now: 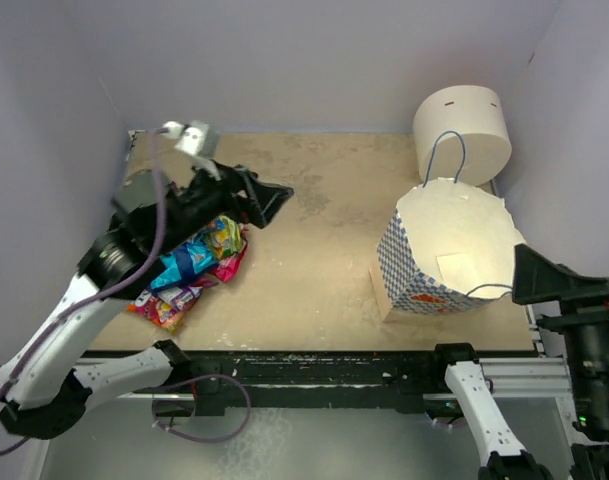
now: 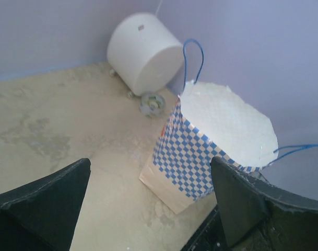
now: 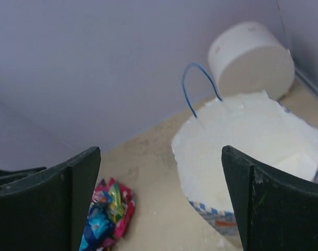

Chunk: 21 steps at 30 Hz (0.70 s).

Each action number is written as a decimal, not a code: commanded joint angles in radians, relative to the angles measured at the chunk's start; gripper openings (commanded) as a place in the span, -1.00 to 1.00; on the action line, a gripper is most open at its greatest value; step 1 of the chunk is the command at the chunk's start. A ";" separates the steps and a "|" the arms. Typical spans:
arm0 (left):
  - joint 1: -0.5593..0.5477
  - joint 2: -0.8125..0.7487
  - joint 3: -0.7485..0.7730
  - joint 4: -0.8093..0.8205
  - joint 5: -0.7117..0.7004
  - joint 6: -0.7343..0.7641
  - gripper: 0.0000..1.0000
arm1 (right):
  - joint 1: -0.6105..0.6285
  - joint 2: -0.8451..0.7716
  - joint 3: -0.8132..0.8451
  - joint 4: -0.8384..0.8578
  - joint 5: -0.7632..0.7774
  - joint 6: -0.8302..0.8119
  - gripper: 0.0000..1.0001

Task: Take the snacks out of the paper bag
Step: Reset both arms

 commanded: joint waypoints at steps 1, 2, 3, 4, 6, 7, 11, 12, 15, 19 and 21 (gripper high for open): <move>0.003 -0.129 0.005 0.014 -0.182 0.097 0.98 | 0.001 0.086 0.077 0.242 -0.050 -0.049 0.99; 0.002 -0.144 0.025 -0.003 -0.212 0.107 0.98 | 0.002 0.100 0.080 0.265 -0.054 -0.047 0.99; 0.002 -0.157 0.049 -0.020 -0.243 0.117 0.98 | 0.001 0.116 0.082 0.283 -0.057 -0.047 0.99; 0.002 -0.168 0.071 -0.036 -0.279 0.126 0.98 | 0.001 0.131 0.083 0.296 -0.058 -0.052 0.99; 0.001 -0.195 0.114 -0.060 -0.339 0.151 0.98 | 0.001 0.154 0.080 0.322 -0.066 -0.070 0.99; 0.002 -0.207 0.130 -0.071 -0.372 0.158 0.98 | 0.001 0.161 0.074 0.332 -0.064 -0.080 0.99; 0.002 -0.255 0.173 -0.082 -0.448 0.203 0.98 | 0.001 0.198 0.063 0.343 -0.049 -0.094 0.99; 0.002 -0.264 0.180 -0.085 -0.457 0.214 0.98 | 0.001 0.206 0.061 0.343 -0.045 -0.096 0.99; 0.002 -0.279 0.204 -0.103 -0.484 0.227 0.98 | 0.001 0.230 0.053 0.337 -0.026 -0.096 0.99; 0.002 -0.303 0.215 -0.130 -0.493 0.213 0.98 | 0.001 0.244 0.027 0.357 -0.050 -0.101 0.99; 0.002 -0.318 0.208 -0.136 -0.496 0.202 0.98 | 0.001 0.250 0.013 0.366 -0.057 -0.101 0.99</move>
